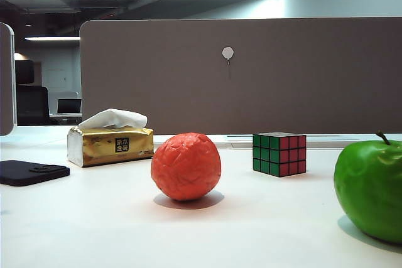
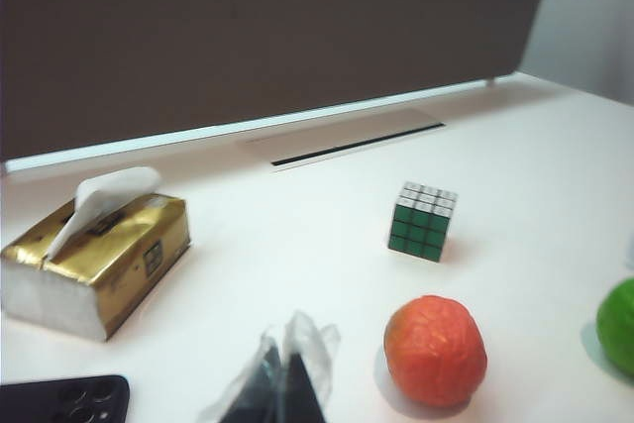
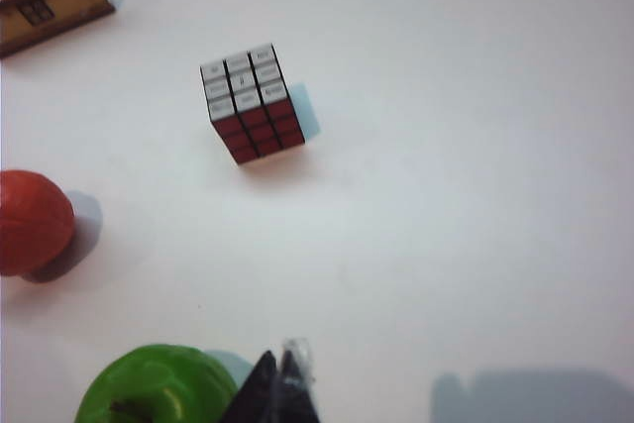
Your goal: Move all the fruits on the tabletop near the face of the Rubik's cube that has the color most similar to each fruit.
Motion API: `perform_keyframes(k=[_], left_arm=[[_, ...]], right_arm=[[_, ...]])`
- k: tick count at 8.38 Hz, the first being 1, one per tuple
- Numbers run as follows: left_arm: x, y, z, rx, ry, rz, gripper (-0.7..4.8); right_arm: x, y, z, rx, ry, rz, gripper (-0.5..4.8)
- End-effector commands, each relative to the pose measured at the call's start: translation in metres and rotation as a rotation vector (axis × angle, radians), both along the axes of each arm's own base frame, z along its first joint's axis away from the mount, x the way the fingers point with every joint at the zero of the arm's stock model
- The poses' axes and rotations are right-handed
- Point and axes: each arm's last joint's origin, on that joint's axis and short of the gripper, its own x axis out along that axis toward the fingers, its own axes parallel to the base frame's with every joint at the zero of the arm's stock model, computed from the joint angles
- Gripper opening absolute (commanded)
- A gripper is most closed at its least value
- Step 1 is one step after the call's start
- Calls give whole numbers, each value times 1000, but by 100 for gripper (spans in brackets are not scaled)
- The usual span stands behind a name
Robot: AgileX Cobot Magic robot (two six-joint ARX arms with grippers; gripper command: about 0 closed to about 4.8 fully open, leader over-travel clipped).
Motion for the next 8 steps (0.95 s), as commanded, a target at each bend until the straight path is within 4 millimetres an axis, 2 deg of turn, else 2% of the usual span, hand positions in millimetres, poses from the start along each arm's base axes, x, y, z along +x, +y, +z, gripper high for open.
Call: perform_keyframes(k=[1,4,6,7,8], left_arm=[[-3,-2,4,51,-62,-103,-5],[-4,-3,4,59,-78,-131,-5],[-4,-8,6,68,-107,-151,-5],[-4,-14,6,66,-100,-174,-5],[-4,-16,6,65,-98,-183,-5]], right_arm=[[4,0,-1,-3,35,6,0],[5,1,-5,8,83,23,-1],[10,14,-9,14,138,164,-1],[16,29,-19,-48,242,241,-1],[17,31,-21,-65,264,245,-1]])
